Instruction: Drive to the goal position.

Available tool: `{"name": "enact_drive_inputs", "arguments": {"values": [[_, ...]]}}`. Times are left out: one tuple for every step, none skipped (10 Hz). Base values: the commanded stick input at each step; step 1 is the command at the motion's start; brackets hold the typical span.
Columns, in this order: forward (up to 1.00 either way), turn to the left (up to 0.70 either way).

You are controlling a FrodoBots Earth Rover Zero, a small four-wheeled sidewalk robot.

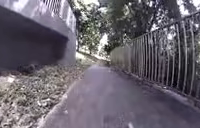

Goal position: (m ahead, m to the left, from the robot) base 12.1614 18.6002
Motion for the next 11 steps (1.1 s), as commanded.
{"name": "enact_drive_inputs", "arguments": {"values": [[1.00,0.00],[1.00,0.00],[1.00,0.00],[1.00,0.00],[1.00,0.00],[1.00,0.00],[1.00,0.00],[1.00,0.00],[1.00,0.00],[1.00,0.00],[1.00,0.00]]}}
